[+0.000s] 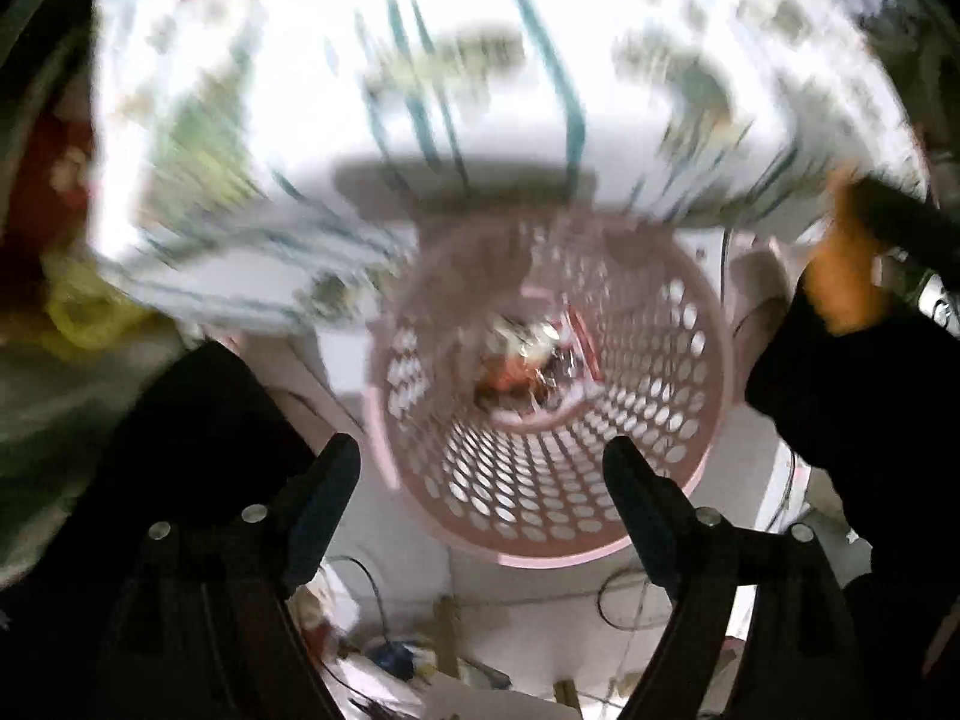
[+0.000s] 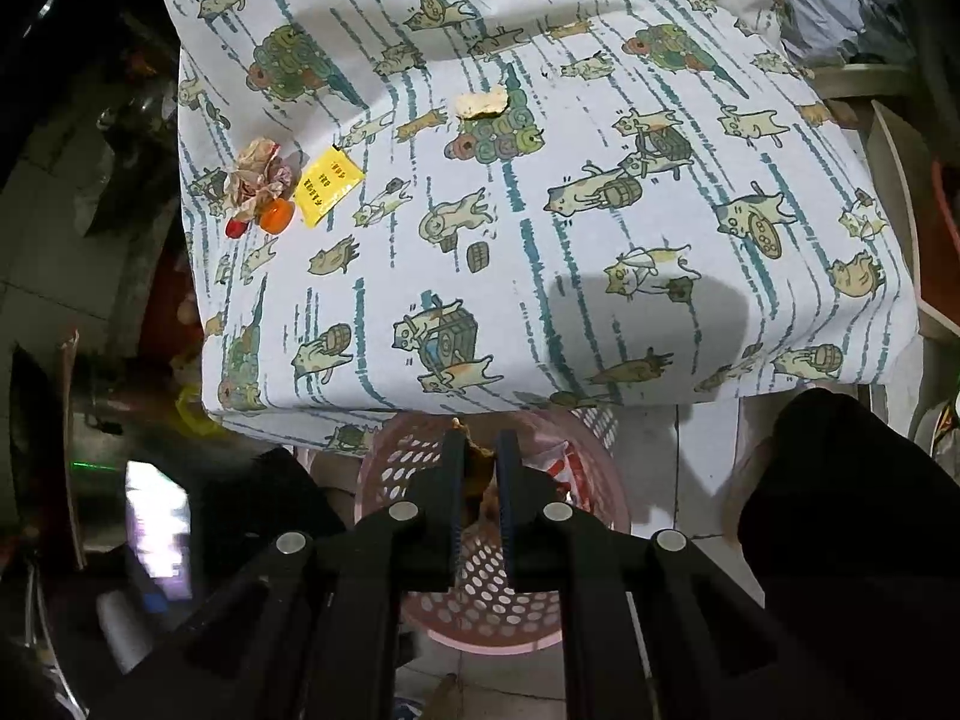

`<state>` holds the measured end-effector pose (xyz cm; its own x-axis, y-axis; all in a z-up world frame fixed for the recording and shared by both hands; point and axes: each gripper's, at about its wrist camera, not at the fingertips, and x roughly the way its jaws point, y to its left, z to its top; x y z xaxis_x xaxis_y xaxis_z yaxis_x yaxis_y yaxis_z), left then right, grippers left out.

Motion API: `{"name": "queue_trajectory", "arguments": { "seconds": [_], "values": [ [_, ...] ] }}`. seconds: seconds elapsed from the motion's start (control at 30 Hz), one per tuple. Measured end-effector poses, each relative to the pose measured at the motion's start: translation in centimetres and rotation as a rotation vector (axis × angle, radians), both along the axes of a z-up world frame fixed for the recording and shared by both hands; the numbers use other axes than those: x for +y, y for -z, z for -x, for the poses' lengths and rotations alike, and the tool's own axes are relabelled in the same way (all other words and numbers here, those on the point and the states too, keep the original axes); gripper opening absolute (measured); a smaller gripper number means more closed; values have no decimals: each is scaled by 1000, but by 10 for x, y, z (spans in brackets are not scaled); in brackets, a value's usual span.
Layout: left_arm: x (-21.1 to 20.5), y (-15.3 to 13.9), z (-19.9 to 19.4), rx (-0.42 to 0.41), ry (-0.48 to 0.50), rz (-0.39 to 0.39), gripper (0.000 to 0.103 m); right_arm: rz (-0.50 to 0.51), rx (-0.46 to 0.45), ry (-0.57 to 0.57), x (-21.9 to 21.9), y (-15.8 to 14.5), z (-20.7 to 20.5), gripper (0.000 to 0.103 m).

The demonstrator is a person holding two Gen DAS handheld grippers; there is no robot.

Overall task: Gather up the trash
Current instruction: 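Lower the bag and the orange scrap over the pink basket and open both grippers, then raise both grippers from the basket back toward the table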

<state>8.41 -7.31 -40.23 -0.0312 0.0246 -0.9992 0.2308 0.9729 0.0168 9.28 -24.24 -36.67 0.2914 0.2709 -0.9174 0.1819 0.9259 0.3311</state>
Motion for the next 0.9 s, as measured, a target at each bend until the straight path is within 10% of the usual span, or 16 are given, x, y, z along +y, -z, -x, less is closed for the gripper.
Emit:
{"name": "queue_trajectory", "arguments": {
  "seconds": [0.53, 0.77, 0.9],
  "values": [
    [65, -94, -31, -280, -150, 33, 82, 159, 110, -150, 46, 65, 17, 12],
    [65, -121, -26, -393, -185, 65, 82, 151, 47, -171, 51, 47, 36, 51],
    [67, -146, -19, -498, -172, 72, 82, 211, -75, -176, 47, 12, 42, 52]
  ]
}}
